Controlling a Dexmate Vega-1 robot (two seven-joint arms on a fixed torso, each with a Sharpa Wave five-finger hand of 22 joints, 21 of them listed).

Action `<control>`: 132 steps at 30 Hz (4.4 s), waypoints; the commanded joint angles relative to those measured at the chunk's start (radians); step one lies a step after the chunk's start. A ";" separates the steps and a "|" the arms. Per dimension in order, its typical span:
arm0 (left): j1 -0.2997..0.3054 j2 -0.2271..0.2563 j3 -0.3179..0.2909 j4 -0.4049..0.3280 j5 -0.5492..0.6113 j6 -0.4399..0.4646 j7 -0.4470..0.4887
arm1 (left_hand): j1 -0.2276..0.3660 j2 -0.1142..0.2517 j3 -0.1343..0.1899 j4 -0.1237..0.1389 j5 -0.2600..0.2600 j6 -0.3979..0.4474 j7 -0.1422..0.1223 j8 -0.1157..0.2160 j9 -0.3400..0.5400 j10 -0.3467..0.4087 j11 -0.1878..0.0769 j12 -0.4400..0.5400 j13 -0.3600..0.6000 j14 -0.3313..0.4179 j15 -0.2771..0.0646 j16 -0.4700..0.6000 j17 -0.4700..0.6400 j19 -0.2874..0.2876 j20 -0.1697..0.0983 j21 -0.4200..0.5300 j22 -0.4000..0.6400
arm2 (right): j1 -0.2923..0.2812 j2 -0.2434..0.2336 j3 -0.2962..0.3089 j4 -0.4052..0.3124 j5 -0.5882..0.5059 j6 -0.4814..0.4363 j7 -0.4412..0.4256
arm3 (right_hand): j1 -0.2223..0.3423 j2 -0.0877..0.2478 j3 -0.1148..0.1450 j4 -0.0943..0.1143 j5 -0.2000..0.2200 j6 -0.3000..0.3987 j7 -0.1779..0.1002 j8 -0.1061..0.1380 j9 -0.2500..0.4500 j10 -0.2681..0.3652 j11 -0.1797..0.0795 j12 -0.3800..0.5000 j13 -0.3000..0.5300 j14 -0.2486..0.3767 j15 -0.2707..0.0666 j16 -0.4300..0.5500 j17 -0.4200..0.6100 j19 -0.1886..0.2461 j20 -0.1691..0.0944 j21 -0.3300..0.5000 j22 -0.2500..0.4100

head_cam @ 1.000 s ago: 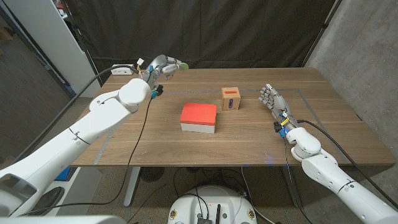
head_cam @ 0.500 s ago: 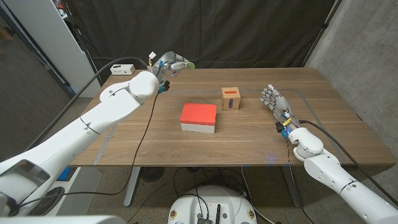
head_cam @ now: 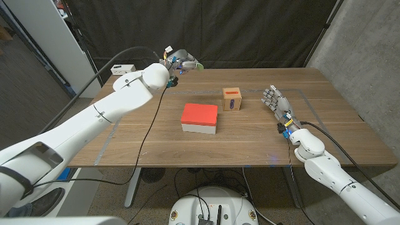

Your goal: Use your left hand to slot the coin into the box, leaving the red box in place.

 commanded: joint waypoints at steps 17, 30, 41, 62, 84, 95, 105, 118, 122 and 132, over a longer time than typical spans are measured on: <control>-0.233 -0.090 0.238 0.079 0.209 0.108 -0.228 | 0.020 -0.004 -0.012 0.004 0.006 0.100 0.088 0.004 0.004 0.000 -0.002 0.009 -0.004 0.013 0.000 -0.011 0.003 0.001 -0.076 -0.001 -0.001 | -0.048 -0.006 0.026 -0.011 0.019 0.044 0.007 | 0.002 0.006 0.002 -0.007 -0.002 0.007 0.010 0.000 0.005 0.010 0.002 0.000 0.004 0.006 -0.003 0.003 0.002 0.008 -0.001 -0.002 0.003; -0.290 -0.141 0.307 0.124 0.300 0.120 -0.282 | 0.021 -0.005 -0.014 0.004 0.007 0.102 0.088 0.003 0.004 -0.006 -0.003 0.018 0.010 0.014 0.000 -0.014 0.007 0.004 -0.076 0.001 0.002 | -0.085 -0.017 0.048 -0.039 0.021 0.059 -0.001 | 0.002 0.006 0.002 -0.007 -0.002 0.007 0.010 0.000 0.005 0.009 0.001 -0.001 0.005 0.006 -0.005 0.003 0.002 0.008 -0.003 -0.002 0.003; -0.297 -0.174 0.346 0.151 0.391 0.107 -0.286 | 0.022 -0.005 -0.015 0.004 0.007 0.102 0.087 0.004 0.008 -0.004 -0.004 0.014 0.002 0.017 0.000 -0.015 0.007 0.005 -0.076 0.002 0.007 | -0.108 -0.016 0.058 -0.048 0.021 0.056 -0.019 | 0.002 0.006 0.002 -0.007 -0.002 0.009 0.011 0.001 0.005 0.010 0.000 -0.001 0.005 0.008 -0.004 0.004 0.001 0.010 -0.001 -0.002 0.003; -0.390 -0.273 0.455 0.279 0.557 0.119 -0.423 | 0.029 -0.009 -0.018 0.002 0.008 0.114 0.091 0.012 0.021 -0.009 -0.001 0.030 0.026 0.020 0.000 -0.019 0.003 0.007 -0.076 0.002 0.011 | -0.158 -0.034 0.070 -0.110 -0.007 0.027 -0.069 | 0.002 0.007 0.002 -0.007 -0.002 0.009 0.014 0.000 0.005 0.007 0.004 -0.003 0.005 0.006 -0.004 0.003 0.001 0.008 0.000 -0.003 0.003; -0.467 -0.392 0.556 0.444 0.757 0.038 -0.577 | 0.036 -0.015 -0.019 0.003 0.018 0.128 0.085 0.019 0.057 0.014 0.001 0.023 -0.006 0.030 0.000 -0.016 0.006 0.008 -0.076 -0.001 0.014 | -0.164 -0.025 0.077 -0.115 -0.007 0.034 -0.072 | 0.002 0.007 0.002 -0.007 -0.002 0.009 0.015 0.000 0.005 0.006 0.003 -0.003 0.005 0.006 -0.004 0.003 0.000 0.007 0.000 -0.003 0.003; -0.432 -0.491 0.562 0.493 0.817 0.210 -0.577 | 0.046 -0.021 -0.023 0.001 0.025 0.154 0.105 0.012 0.040 0.019 0.005 0.018 -0.023 0.032 0.000 -0.025 -0.013 0.014 -0.076 -0.007 -0.005 | -0.168 -0.023 0.081 -0.113 -0.014 0.048 -0.071 | 0.002 0.007 0.002 -0.007 -0.003 0.009 0.014 0.000 0.005 0.008 0.003 -0.002 0.005 0.006 -0.003 0.003 0.000 0.008 -0.001 -0.003 0.003; -0.437 -0.548 0.594 0.548 0.791 0.294 -0.552 | 0.021 -0.013 -0.024 0.016 0.029 0.148 0.102 0.002 0.029 0.005 0.005 0.031 -0.006 0.028 0.001 -0.021 0.009 0.009 -0.075 -0.009 -0.016 | -0.182 -0.031 0.091 -0.122 -0.011 0.045 -0.073 | 0.001 0.007 0.002 -0.007 -0.003 0.009 0.013 0.000 0.005 0.009 0.003 -0.002 0.005 0.008 -0.004 0.003 0.000 0.009 -0.001 -0.003 0.003; -0.477 -0.584 0.639 0.595 0.699 0.286 -0.523 | -0.037 0.013 -0.028 0.024 -0.001 0.116 0.087 0.002 0.024 -0.014 0.006 0.022 -0.007 0.013 0.001 -0.029 0.037 -0.010 -0.074 -0.011 -0.024 | -0.201 -0.038 0.095 -0.137 -0.012 0.039 -0.074 | 0.001 0.007 0.002 -0.007 -0.002 0.009 0.011 0.000 0.005 0.008 0.003 -0.002 0.005 0.008 -0.003 0.003 -0.001 0.009 0.000 -0.003 0.003; -0.485 -0.595 0.647 0.609 0.672 0.291 -0.510 | -0.059 0.015 -0.032 0.025 -0.012 0.121 0.080 0.012 0.035 -0.011 0.009 0.013 -0.023 0.005 0.001 -0.042 0.029 -0.010 -0.073 -0.008 -0.020 | -0.206 -0.038 0.095 -0.139 -0.015 0.038 -0.077 | 0.001 0.007 0.002 -0.007 -0.003 0.008 0.010 -0.001 0.005 0.009 0.003 -0.002 0.005 0.008 -0.003 0.003 -0.001 0.008 0.000 -0.003 0.003; -0.517 -0.605 0.677 0.625 0.608 0.294 -0.499 | -0.091 0.025 -0.017 0.013 -0.026 0.126 0.076 0.021 0.055 -0.015 0.007 0.015 -0.011 0.011 0.000 -0.039 0.039 -0.018 -0.074 -0.014 -0.026 | -0.217 -0.034 0.097 -0.139 -0.019 0.042 -0.084 | 0.001 0.007 0.002 -0.007 -0.002 0.009 0.011 -0.001 0.005 0.008 0.003 -0.002 0.005 0.007 -0.003 0.003 -0.001 0.008 0.001 -0.003 0.003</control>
